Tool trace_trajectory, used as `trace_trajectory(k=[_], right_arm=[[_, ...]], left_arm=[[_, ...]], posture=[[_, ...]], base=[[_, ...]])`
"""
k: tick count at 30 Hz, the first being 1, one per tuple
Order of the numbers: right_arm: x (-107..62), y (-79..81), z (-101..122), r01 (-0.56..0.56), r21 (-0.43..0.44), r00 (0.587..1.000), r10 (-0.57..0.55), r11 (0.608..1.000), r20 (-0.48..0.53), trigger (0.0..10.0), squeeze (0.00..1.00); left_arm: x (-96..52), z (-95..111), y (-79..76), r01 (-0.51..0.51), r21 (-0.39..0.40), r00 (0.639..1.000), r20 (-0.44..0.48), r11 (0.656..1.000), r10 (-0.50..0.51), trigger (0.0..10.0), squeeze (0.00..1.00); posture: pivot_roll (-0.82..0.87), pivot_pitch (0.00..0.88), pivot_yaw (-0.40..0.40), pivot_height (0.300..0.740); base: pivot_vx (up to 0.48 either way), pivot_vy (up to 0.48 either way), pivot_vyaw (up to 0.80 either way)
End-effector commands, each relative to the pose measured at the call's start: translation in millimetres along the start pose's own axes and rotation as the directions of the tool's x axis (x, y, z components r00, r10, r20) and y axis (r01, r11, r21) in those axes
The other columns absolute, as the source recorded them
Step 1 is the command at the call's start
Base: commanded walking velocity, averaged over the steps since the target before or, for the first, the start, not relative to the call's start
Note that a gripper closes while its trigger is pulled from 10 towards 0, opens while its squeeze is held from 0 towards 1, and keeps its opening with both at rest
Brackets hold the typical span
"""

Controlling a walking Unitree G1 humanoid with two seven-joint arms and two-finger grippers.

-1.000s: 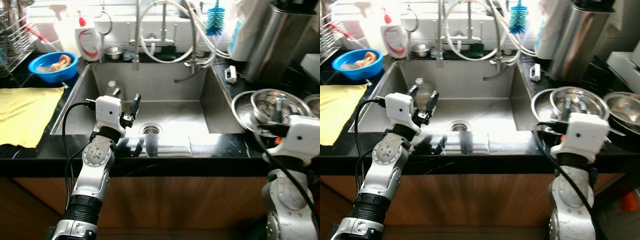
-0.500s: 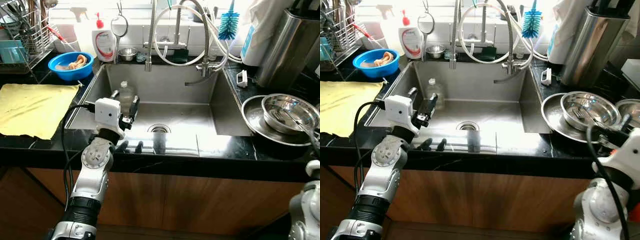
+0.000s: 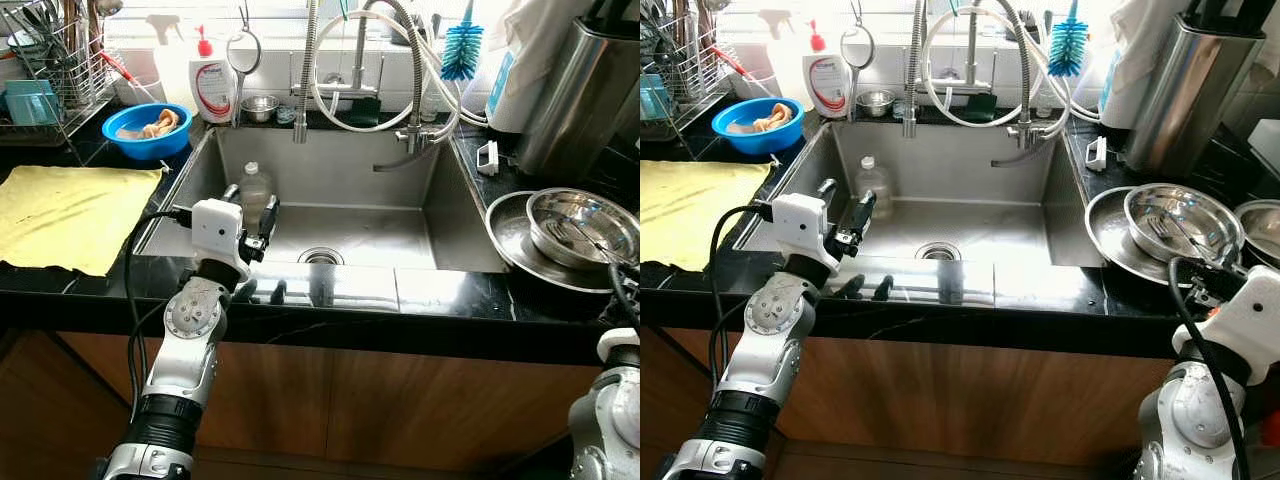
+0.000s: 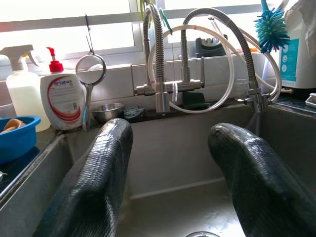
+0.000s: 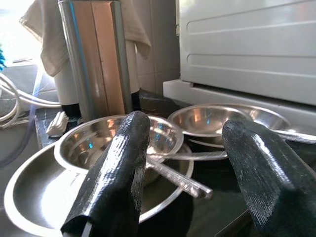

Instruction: Kitchen organization

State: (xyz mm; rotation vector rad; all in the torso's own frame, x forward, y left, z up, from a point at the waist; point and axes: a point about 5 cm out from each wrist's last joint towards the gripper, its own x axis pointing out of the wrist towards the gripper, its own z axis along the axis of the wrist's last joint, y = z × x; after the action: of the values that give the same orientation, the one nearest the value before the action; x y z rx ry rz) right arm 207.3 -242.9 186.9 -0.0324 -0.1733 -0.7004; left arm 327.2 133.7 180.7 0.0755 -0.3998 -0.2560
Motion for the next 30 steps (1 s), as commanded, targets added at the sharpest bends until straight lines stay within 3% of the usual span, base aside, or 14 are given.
trace_trajectory(k=[1,17,30], right_arm=[[-1.8,-0.5,-4,-0.002,-0.005,1.000,0.002,1.000,-0.031,10.0,0.00],[-3.2,-7.7,-12,0.077,-0.008,0.994,-0.078,0.997,-0.074,10.0,0.00],[-0.2,-3.4,-19,0.047,0.020,0.991,-0.044,0.999,-0.125,10.0,0.00]], left_arm=[[-1.3,0,0.9,0.005,0.024,1.000,0.002,1.000,-0.006,10.0,0.00],[-2.0,-1,1.1,0.007,0.028,1.000,0.001,1.000,-0.007,10.0,0.00],[-1.4,0,0.6,0.010,0.032,1.000,0.003,0.999,-0.010,10.0,0.00]], posture=[[-0.04,0.000,0.003,0.740],[-0.04,0.000,0.002,0.740],[-0.03,0.000,0.002,0.740]], base=[[0.000,0.000,0.00],[0.000,0.000,0.00],[0.000,0.000,0.00]])
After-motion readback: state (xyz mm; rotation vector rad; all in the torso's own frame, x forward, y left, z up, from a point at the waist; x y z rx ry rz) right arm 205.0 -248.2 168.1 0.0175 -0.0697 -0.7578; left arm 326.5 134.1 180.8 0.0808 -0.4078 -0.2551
